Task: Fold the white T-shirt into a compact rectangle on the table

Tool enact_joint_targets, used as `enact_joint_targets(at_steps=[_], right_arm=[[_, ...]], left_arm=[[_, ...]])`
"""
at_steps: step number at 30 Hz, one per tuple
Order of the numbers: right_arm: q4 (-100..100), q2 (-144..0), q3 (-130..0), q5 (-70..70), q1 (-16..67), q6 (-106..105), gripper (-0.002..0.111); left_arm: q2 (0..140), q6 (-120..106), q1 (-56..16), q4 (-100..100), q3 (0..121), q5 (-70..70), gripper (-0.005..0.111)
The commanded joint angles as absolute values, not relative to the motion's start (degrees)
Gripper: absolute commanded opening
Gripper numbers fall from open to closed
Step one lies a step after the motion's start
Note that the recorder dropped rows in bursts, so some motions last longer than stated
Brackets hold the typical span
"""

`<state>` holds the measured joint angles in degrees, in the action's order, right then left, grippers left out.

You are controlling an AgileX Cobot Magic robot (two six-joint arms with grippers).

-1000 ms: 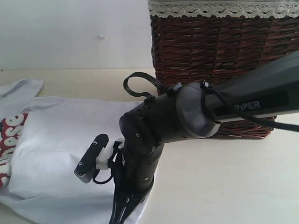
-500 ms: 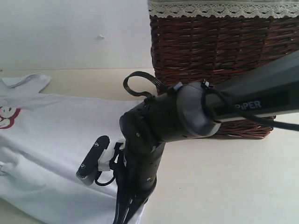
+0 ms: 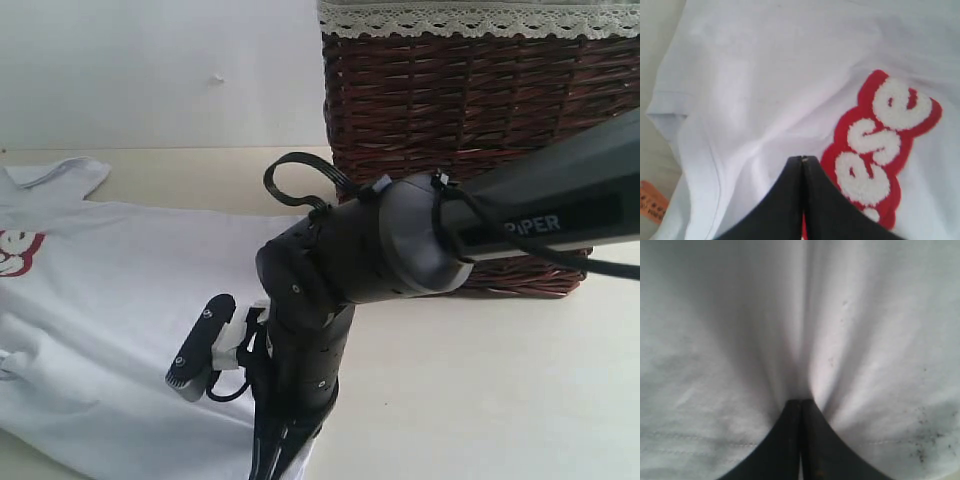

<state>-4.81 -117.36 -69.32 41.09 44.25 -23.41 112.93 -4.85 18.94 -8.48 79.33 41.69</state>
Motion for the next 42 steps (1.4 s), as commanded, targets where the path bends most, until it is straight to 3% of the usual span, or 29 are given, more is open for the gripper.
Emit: enact_joint_targets(at_steps=[1,8,16,20,26,42], right_arm=[[-3.5,-117.1,-68.5,40.8,43.8,-24.3,0.000],[1.7,-113.0,-73.1,40.1,41.9,-19.7,0.000],[-1.1,-110.5,-73.8,40.3,37.5,-17.6,0.000],[-2.7,-110.5,-73.8,39.6,37.5,-18.2,0.000],[-7.0,-110.5,-73.8,39.6,37.5,-21.0,0.000],[-9.4,-115.9,-73.8,29.4,37.5,-23.5,0.000]], left_arm=[[105.5,-7.4,18.6,-10.4,70.7,42.0,0.000],[94.2,-7.5,17.2,-11.7,56.5,46.7,0.000],[85.6,-8.6,8.2,-11.2,45.9,48.9,0.000],[85.8,-6.2,5.2,-6.5,42.1,49.5,0.000],[87.6,15.7,4.8,15.7,40.2,49.1,0.000],[100.8,17.4,5.1,13.2,38.7,47.6,0.000]])
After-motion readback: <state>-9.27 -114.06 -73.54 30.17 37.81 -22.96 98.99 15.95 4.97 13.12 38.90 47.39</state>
